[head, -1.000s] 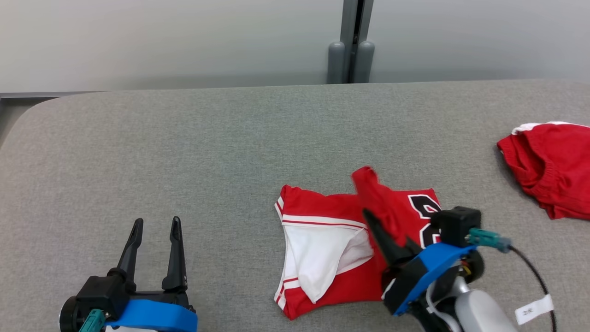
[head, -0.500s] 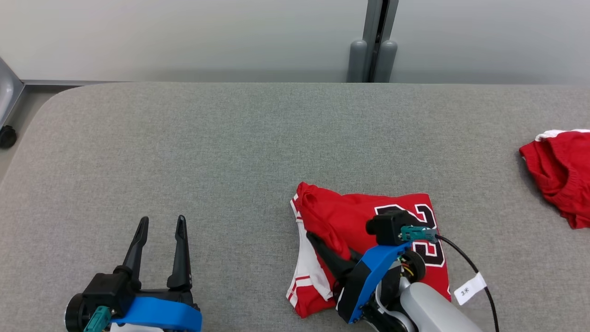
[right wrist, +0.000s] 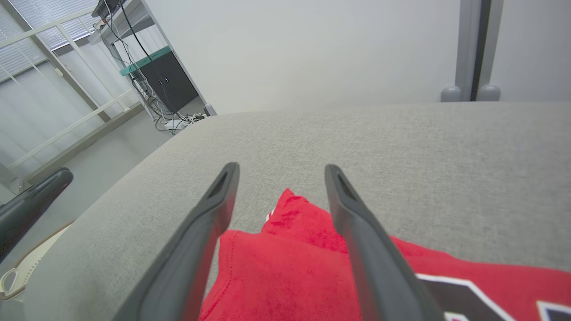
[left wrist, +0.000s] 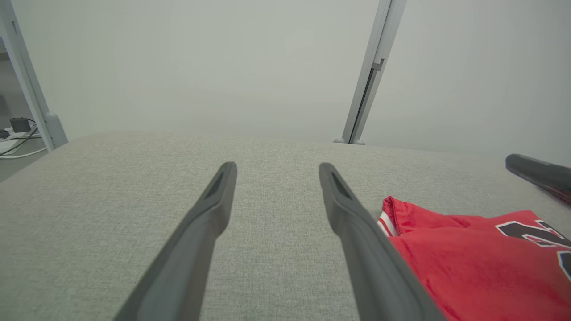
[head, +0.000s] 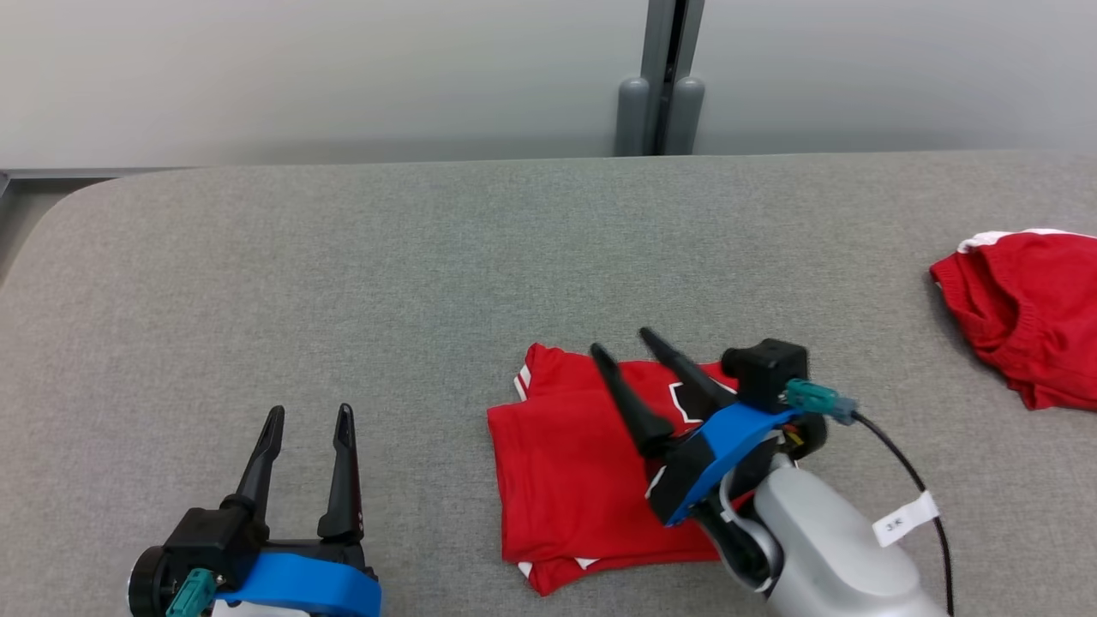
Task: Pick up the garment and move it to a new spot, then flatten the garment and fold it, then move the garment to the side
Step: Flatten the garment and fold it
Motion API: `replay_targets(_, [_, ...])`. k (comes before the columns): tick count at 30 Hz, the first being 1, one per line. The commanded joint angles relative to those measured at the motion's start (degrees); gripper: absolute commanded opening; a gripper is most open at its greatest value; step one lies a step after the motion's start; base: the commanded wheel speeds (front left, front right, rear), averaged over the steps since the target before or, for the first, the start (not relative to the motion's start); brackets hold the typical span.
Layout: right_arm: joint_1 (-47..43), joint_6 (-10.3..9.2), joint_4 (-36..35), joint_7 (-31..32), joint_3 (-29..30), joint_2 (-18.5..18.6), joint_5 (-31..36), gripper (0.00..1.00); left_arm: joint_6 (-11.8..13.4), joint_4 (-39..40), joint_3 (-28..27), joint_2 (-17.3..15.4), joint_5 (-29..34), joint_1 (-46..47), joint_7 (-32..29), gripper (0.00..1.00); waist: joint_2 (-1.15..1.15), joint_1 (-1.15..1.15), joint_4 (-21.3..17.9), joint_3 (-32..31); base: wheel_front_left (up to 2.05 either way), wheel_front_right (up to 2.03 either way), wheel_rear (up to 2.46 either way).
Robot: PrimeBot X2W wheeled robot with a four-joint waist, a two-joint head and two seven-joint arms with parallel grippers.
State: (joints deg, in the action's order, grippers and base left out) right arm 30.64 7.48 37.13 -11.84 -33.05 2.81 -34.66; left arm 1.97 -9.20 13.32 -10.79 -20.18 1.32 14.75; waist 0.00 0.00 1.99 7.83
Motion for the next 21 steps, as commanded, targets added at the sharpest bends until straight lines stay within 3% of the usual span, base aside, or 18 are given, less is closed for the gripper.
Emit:
replay_targets(1, [0.30,0.03,0.75,-1.05,2.34,0.17,2.84,1.00,-0.10,-0.19,-0.12,-0.22,-0.04,0.66,0.24,1.00,0.00,0.00,-0.54,-0.40,0.00,0.00,0.00])
replay_targets(7, [-5.71,0.03,-2.02,-2.91,16.07,0.16,16.31,1.00,-0.06,-0.90,1.48,0.84,0.52,0.85,0.22,1.00,0.00,0.00,-1.95,-1.93,0.00,0.00,0.00])
replay_targets(8, [-5.71,0.03,-2.02,-2.91,16.07,0.16,16.31,1.00,-0.06,-0.90,1.48,0.84,0.52,0.85,0.22,1.00,0.00,0.00,-1.95,-1.93,0.00,0.00,0.00])
replay_targets(11, [-12.61,0.03,-7.49,-3.12,23.32,0.14,20.79,1.00,-0.31,-2.14,2.69,1.92,-0.02,0.46,-0.04,1.00,0.00,0.00,-2.64,-3.41,0.00,0.00,0.00])
replay_targets(16, [-20.32,0.03,-13.52,-2.61,27.43,0.12,21.86,1.00,-0.64,-3.73,2.92,3.08,-1.18,-0.69,0.12,1.00,0.00,0.00,-3.49,-5.06,0.00,0.00,0.00])
replay_targets(21, [-24.31,0.03,-16.31,-1.49,27.46,0.15,20.83,1.00,-0.48,-4.49,2.29,3.23,-2.01,-1.98,0.25,1.00,0.00,0.00,-4.33,-6.26,0.00,0.00,0.00])
